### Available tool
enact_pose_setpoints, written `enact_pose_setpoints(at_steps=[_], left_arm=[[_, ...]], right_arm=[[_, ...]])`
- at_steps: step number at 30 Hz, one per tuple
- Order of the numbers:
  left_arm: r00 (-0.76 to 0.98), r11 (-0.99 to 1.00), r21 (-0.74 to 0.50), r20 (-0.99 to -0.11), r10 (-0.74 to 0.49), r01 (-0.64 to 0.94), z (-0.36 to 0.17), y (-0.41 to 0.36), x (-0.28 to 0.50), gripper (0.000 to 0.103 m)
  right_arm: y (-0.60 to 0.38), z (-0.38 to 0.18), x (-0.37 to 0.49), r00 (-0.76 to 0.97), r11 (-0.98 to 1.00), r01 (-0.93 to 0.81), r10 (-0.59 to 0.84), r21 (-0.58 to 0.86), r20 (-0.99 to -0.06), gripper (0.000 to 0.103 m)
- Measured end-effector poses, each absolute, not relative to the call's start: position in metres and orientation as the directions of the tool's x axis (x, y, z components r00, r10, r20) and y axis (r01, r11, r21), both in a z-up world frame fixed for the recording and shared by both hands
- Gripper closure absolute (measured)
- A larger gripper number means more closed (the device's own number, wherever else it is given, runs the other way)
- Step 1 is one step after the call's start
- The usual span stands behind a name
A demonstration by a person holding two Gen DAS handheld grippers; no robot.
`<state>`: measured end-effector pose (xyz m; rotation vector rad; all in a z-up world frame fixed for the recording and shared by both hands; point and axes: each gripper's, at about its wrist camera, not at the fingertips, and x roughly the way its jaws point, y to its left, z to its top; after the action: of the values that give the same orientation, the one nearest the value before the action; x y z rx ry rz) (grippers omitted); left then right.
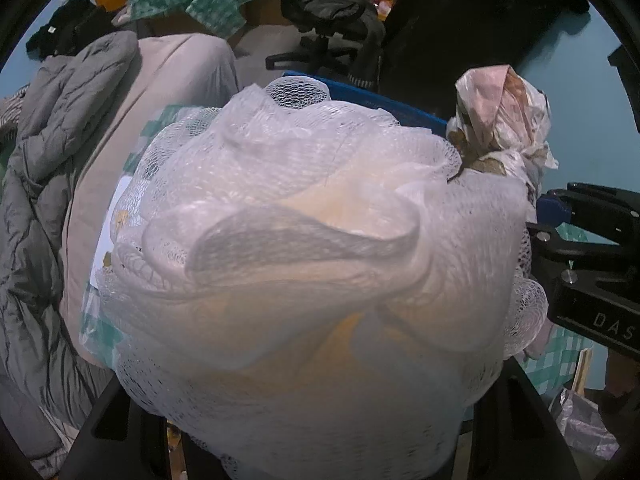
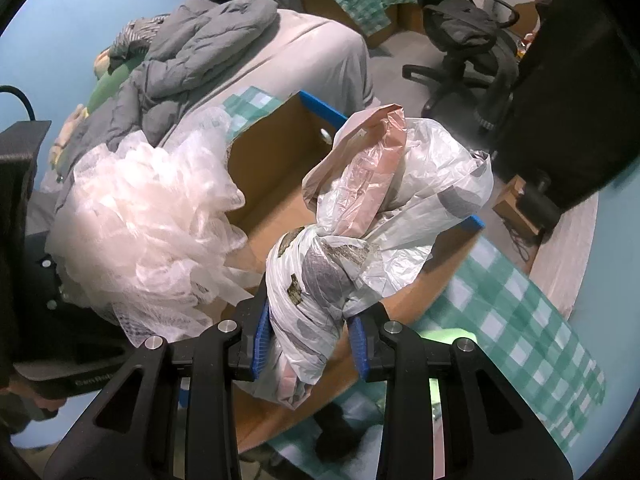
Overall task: Organize soft objects
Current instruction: 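Lift the plastic bundle and bath puff together and carry them over the box, then open both tools to drop the bundle and bath puff into the box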
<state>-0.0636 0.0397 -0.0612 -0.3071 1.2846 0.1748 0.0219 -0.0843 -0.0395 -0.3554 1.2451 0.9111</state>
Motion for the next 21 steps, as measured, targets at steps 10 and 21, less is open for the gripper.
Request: enact_pose_setpoints(at_steps=[10, 21], left_arm=[[0.228, 0.943, -0.111, -0.973, -0.038, -0.314, -0.073, 0.050, -0.061, 0.035], [0.196, 0.940, -0.100, -0.980, -0.036, -0.326, -0.077, 0.050, -0.063, 0.017]], right_arm=[[-0.066, -0.052, 0.019, 0.016, 0.613, -0.757, 0.365, 0.227, -0.931, 0.070], [-0.070, -0.050, 0.021, 0.067, 0.643, -0.742, 0.352, 0.189, -0.934, 0.028]])
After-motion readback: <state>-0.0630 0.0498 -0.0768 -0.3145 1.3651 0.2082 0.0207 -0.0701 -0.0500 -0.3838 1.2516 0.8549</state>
